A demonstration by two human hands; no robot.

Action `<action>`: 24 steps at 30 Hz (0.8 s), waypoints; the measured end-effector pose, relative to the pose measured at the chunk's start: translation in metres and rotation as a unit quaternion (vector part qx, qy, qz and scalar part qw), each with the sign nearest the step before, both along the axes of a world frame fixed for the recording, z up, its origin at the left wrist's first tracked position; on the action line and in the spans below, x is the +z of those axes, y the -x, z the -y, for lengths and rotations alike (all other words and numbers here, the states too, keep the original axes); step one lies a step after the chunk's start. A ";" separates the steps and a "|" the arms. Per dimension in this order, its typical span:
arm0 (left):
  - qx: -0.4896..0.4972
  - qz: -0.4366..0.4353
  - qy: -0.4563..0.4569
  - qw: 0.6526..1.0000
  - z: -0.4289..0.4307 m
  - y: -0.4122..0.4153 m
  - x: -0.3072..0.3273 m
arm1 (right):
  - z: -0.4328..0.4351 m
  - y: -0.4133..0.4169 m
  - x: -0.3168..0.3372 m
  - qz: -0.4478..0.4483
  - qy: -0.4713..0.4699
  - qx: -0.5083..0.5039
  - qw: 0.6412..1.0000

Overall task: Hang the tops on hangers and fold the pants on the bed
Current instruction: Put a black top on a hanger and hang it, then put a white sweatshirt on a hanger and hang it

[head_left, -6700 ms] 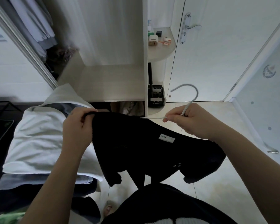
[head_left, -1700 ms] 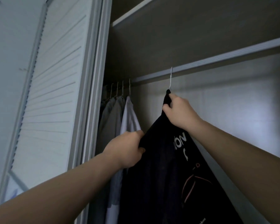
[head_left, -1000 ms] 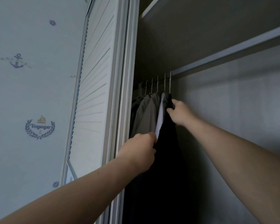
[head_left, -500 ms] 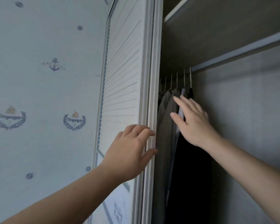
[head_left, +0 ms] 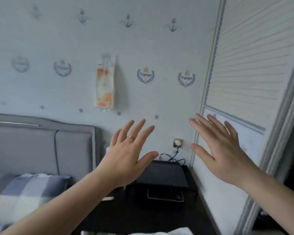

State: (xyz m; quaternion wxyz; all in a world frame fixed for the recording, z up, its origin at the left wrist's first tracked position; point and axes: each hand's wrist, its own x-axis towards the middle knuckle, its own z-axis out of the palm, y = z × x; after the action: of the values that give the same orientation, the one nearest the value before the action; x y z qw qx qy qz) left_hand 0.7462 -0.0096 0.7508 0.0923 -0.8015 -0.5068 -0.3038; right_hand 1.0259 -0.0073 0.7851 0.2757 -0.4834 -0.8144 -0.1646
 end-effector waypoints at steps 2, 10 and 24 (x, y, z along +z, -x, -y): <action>0.054 -0.003 0.026 0.998 0.038 0.056 -0.026 | 0.017 0.062 -0.026 0.020 0.031 0.053 0.998; 0.286 0.056 0.147 0.945 0.217 0.239 -0.147 | 0.089 0.297 -0.133 0.073 0.142 0.292 0.943; 0.610 0.254 0.232 0.714 0.479 0.392 -0.293 | 0.225 0.599 -0.272 0.146 0.333 0.532 0.765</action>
State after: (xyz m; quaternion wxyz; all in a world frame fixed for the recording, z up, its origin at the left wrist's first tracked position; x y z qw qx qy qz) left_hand 0.3538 -0.4891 0.4579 -0.0633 -0.2073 -0.9444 -0.2471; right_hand 0.4272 -0.2320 0.5134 0.0188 -0.0046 -0.9751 0.2209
